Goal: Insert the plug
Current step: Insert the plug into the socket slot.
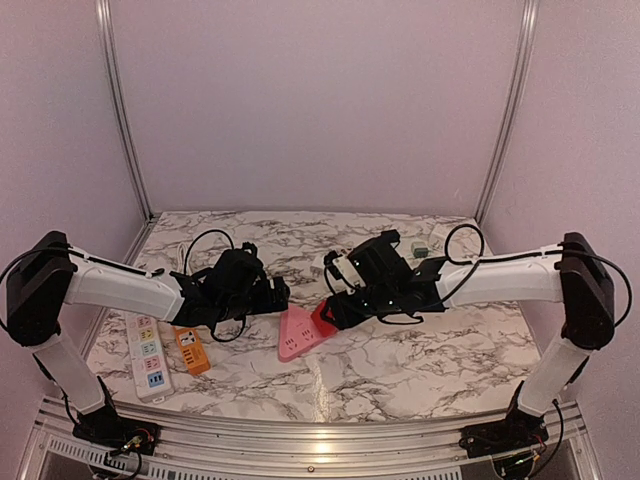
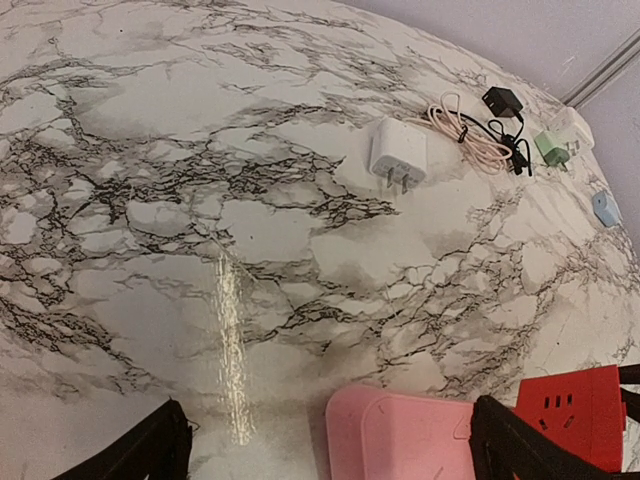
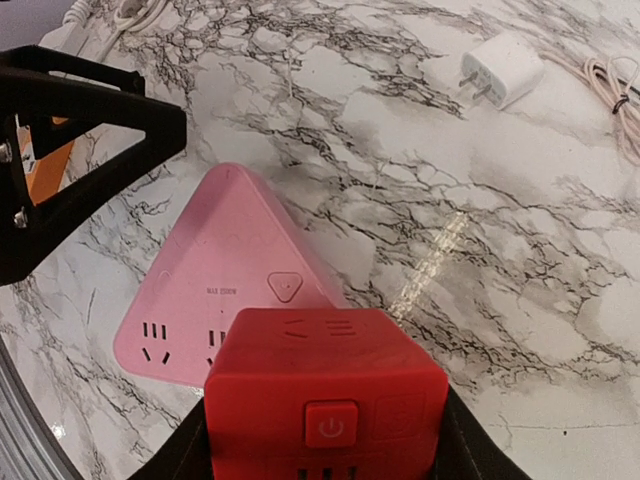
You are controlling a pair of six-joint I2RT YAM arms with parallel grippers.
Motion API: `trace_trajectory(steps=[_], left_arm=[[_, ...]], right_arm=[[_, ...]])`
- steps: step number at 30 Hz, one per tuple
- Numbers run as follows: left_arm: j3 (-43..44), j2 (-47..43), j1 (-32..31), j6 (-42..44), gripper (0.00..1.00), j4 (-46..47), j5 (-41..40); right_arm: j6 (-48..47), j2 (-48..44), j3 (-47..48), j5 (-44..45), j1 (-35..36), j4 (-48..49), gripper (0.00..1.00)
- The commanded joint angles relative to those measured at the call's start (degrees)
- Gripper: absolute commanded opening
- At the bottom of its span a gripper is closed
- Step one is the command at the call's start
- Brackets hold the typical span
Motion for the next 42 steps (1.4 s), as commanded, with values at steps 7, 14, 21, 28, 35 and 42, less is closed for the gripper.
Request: trace_trajectory(steps=[7, 14, 21, 28, 35, 42], left_arm=[[-0.6, 0.1, 0.1, -0.1, 0.99, 0.5, -1.0], [-1.0, 0.3, 0.2, -0.3, 0.99, 0.7, -0.8], [-1.4, 0.5, 0.2, -0.3, 0.99, 0.9, -0.8], [-1.8, 0.5, 0.1, -0.3, 0.99, 1.2, -0.8], [-1.9, 0.6, 0.2, -0.3, 0.99, 1.3, -0.8], [-1.9, 0.7, 0.1, -0.3, 0.99, 1.4, -0.8]], right_arm=[[-0.5, 2.2, 3.2, 2.7, 0.5, -2.3, 0.08], [-1.7, 4.0, 5.1, 5.8, 1.4, -5.8, 0.07], [-2.9, 6.8, 7.3, 8.8, 2.8, -9.3, 0.07], [-3.8, 9.1, 8.0, 9.6, 4.0, -10.6, 0.07], [-5.0, 11.0, 8.1, 9.2, 4.0, -11.5, 0.06], [-7.3, 13.1, 9.2, 7.6, 4.0, -13.5, 0.05]])
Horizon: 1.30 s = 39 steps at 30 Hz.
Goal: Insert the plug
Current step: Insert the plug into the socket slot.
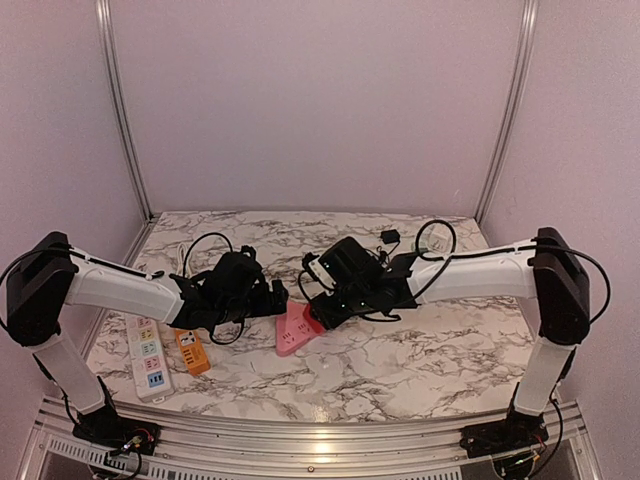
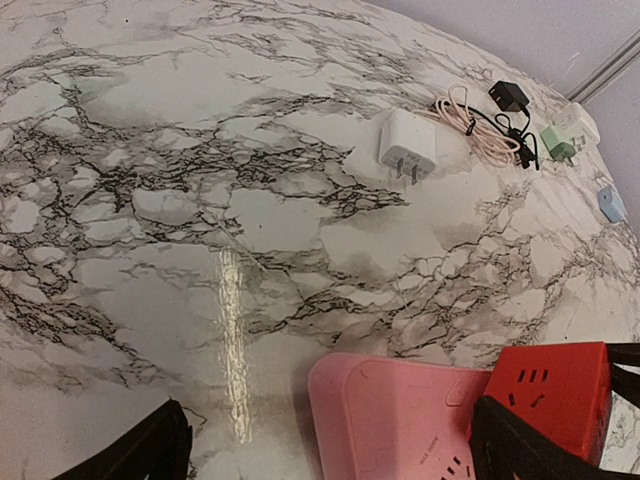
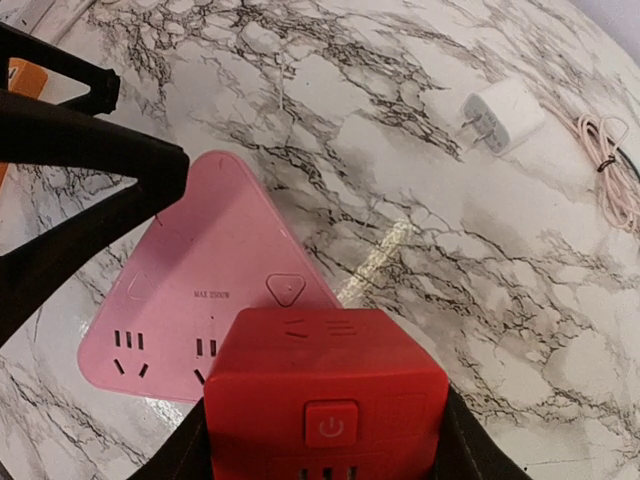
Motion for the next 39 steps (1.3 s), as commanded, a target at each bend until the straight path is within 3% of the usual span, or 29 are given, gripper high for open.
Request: trace_trajectory(steps=[1, 26, 39], left_arm=[[-0.7, 0.7, 0.2, -0.1, 0.99, 0.9, -0.7], [-0.3, 1.3, 0.2, 0.5, 0.99, 0.9, -0.5], [0.2, 2.1, 0.2, 0.6, 0.99, 0.8, -0.3]], right_arm=[[-2.2, 5.1, -0.6, -1.7, 0.4, -7.7, 0.05], [-10.5, 13.6, 0.2, -8.9, 0.4, -13.2, 0.03], [-14.6, 18.3, 3.9, -5.4, 0.4, -21.9, 0.02]])
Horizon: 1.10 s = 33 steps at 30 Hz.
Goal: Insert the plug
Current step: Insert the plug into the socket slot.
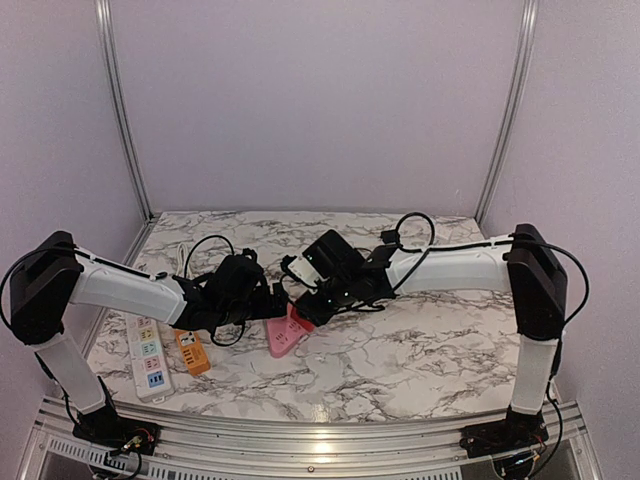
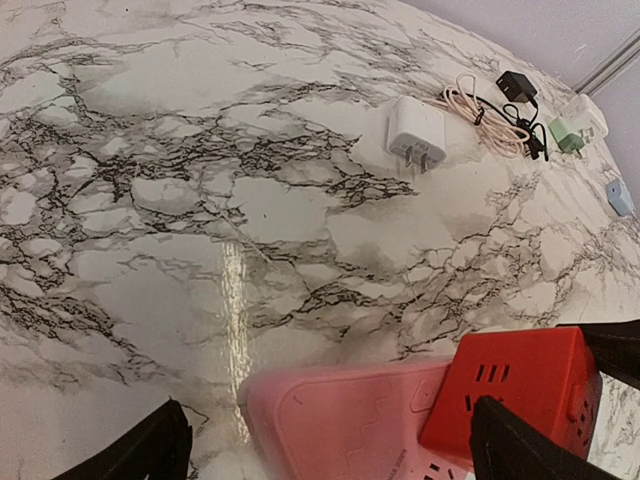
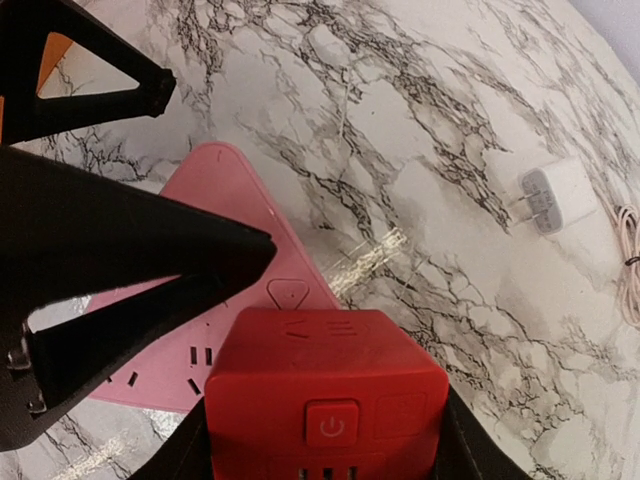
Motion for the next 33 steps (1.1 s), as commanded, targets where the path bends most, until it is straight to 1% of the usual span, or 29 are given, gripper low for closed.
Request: trace_trajectory(steps=[1, 11, 19, 26, 30, 33], left_arm=[[0.1, 0.9, 0.3, 0.4, 0.99, 0.7, -0.6], [-1.4, 0.5, 1.0, -0.5, 0.99, 0.6, -0.8], [-2.5, 0.0, 0.9, -0.8, 0.99, 1.0, -1.2], [-4.6, -0.6, 1.0, -1.5, 0.99, 3.5, -1.3], [-4.9, -0.8, 1.0, -1.5, 0.99, 3.8, -1.3], [-5.1, -0.7, 1.0, -1.6, 0.99, 4.0, -1.3]], right_arm=[[-2.4, 9.9, -4.7, -0.6, 0.8, -18.0, 0.03], [-5.7, 11.8, -0.8, 0.4, 0.8, -23.2, 0.04], [-6.6, 13.4, 0.3, -0.9, 0.8, -24.8, 0.06], [-6.7, 13.6, 2.6, -0.9, 0.8, -26.2, 0.06], [-6.5, 12.5, 3.4, 0.4, 0.8, -26.9, 0.09], [-6.2, 11.1, 4.5, 1.1, 0.8, -27.4, 0.14]])
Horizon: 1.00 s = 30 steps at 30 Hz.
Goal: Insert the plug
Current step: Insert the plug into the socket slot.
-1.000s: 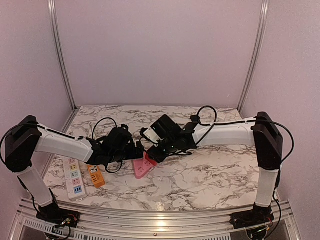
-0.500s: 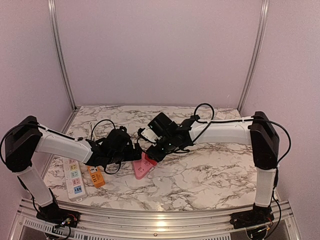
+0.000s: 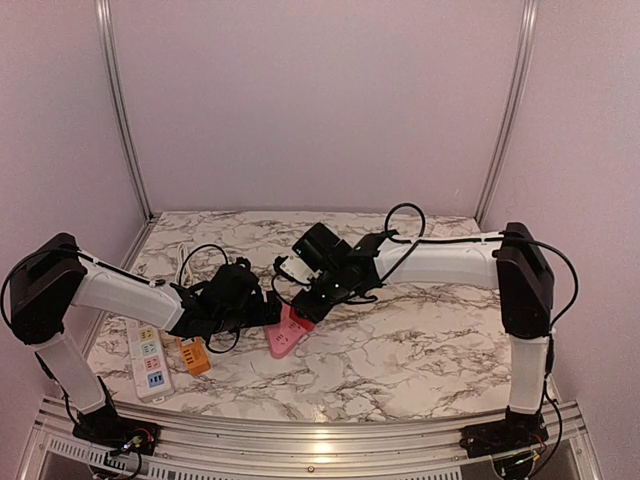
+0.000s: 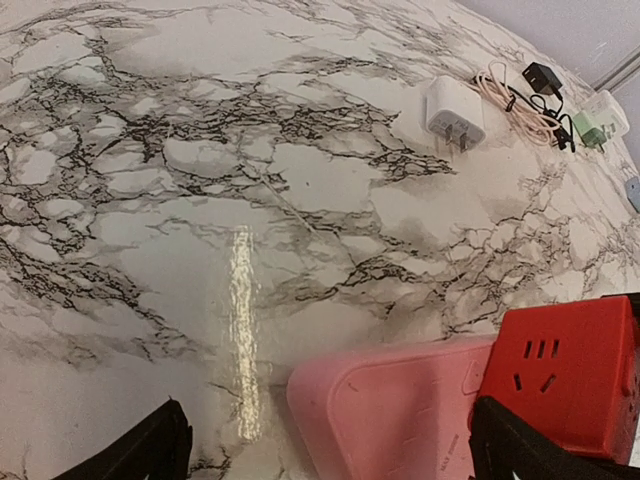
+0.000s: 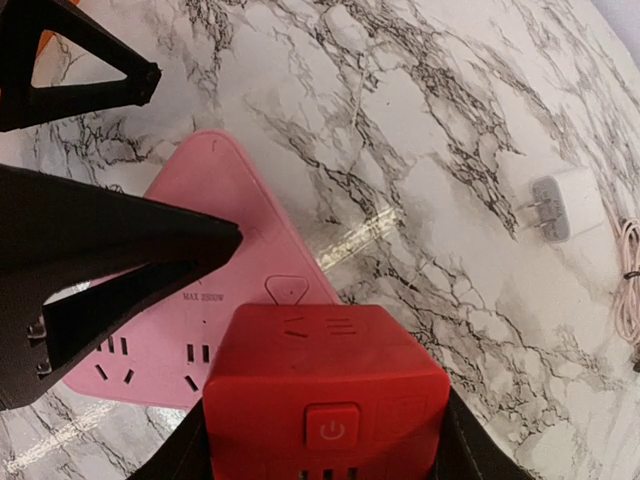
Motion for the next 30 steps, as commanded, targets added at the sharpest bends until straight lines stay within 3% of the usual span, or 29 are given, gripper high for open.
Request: trace_trajectory(steps=[1, 17, 30], left_arm=[[-1.0, -0.7, 0.3, -0.4, 0.99, 1.9, -1.2], [-1.5, -1.0, 0.4, -0.9, 0.99, 2.4, -1.2], [-1.4, -1.0, 0.3, -1.2, 0.99, 2.6, -1.0]], right_arm=[[-2.7, 6.7, -4.1, 1.4, 0.8, -17.5, 0.15], [-1.2, 0.6, 1.2, 5.0, 0.8, -19.3, 0.19], [-0.3, -2.6, 1.1, 7.1, 0.7, -19.7, 0.27]])
